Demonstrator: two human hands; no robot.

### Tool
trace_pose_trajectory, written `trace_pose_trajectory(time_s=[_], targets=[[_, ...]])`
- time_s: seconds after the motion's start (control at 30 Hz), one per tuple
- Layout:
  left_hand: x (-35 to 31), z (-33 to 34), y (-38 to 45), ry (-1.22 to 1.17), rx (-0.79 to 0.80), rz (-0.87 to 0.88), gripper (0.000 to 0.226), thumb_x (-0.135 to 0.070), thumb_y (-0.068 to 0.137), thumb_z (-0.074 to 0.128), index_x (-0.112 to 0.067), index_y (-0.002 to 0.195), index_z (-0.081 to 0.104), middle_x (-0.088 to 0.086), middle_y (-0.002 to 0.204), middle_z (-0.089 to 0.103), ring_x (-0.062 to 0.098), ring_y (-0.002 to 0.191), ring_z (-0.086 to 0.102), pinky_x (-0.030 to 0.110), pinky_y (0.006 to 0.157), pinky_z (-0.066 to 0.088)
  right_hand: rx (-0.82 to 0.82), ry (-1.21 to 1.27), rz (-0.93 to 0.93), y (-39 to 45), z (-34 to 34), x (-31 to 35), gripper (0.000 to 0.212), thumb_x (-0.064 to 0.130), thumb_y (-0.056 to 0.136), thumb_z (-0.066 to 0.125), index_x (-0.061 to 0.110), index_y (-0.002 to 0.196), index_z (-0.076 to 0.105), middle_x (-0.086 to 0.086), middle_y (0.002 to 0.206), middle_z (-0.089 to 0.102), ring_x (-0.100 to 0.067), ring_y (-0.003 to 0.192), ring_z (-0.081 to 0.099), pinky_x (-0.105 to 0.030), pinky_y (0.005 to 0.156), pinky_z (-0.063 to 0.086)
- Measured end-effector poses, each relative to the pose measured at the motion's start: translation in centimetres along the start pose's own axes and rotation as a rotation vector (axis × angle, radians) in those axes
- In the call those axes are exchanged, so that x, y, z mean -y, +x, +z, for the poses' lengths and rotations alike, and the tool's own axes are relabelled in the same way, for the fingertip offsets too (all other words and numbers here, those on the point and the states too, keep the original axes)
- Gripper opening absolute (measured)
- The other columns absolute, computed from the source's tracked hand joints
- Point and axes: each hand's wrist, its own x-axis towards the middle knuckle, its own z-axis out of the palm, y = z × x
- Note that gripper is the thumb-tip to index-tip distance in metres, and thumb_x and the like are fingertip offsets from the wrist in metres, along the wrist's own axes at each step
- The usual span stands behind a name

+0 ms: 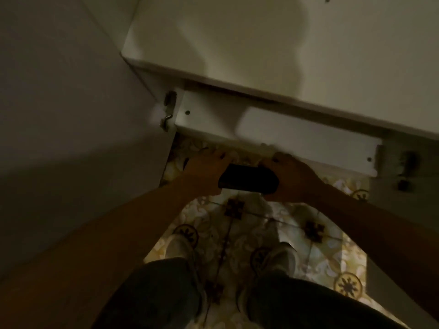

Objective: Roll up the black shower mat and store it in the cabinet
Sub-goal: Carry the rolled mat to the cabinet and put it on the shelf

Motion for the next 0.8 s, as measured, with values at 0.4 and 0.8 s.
trace_pose_trajectory(time_s=[0.4, 0.8], targets=[[8.1, 0.5, 10.9, 0.204, -0.233, 0.052, 0.081, -0.054, 0.066, 0.075, -0.027, 0.133, 0.038, 0.003, 0.120, 0.053, 0.025, 0.105, 0.058, 0.031, 0.065, 0.041, -0.197, -0.070, -0.050, 11.5, -0.1, -5.8, 0.073, 0.051, 0.071, 0.079, 0.027, 0.122, 0.032, -0.002, 0.111, 0.052, -0.024, 0.087, 0.060, -0.030, 0.068, 0.041], [11.5, 0.0, 12.8, 0.279, -0.285, 0.013, 0.075, -0.052, 0.063, 0.073, -0.027, 0.131, 0.050, 0.003, 0.122, 0.048, 0.024, 0.115, 0.046, 0.035, 0.079, 0.047, -0.259, -0.161, -0.089, 16.3, -0.2, -5.6, 0.085, 0.060, 0.074, 0.075, 0.030, 0.137, 0.028, -0.010, 0.125, 0.058, -0.035, 0.101, 0.064, -0.035, 0.075, 0.051]])
